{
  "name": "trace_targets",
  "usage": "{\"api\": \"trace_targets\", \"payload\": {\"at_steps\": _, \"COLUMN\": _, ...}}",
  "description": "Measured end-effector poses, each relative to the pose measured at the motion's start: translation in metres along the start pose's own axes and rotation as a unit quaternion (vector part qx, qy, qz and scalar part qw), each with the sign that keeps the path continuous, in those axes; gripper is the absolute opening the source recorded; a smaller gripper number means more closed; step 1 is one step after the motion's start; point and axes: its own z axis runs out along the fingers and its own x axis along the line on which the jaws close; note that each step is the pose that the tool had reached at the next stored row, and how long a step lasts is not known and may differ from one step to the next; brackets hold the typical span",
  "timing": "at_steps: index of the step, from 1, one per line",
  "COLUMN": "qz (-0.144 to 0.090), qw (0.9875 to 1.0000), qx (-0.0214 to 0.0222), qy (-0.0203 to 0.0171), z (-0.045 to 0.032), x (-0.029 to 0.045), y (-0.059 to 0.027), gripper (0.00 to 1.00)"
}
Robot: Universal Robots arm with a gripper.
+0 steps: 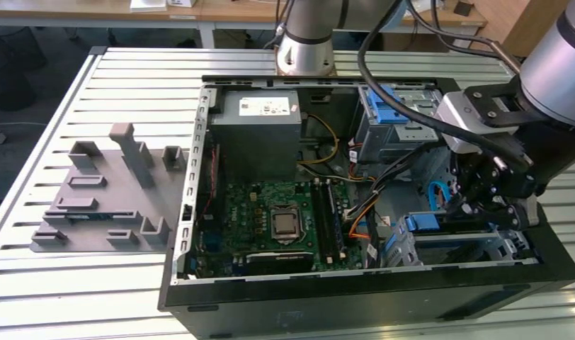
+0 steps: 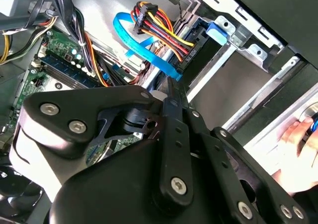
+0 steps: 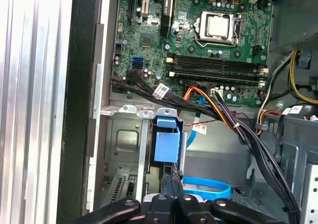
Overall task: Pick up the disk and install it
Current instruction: 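Insert the second disk wire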
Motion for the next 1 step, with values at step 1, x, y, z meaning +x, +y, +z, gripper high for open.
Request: {"api": "trace_targets", "payload": {"at_steps": 1, "qz": 0.0, "qw": 1.0, "qx": 0.0, "qy": 0.0001, "z": -0.0002, "x": 0.0, "y": 0.0, "gripper": 0.11}}
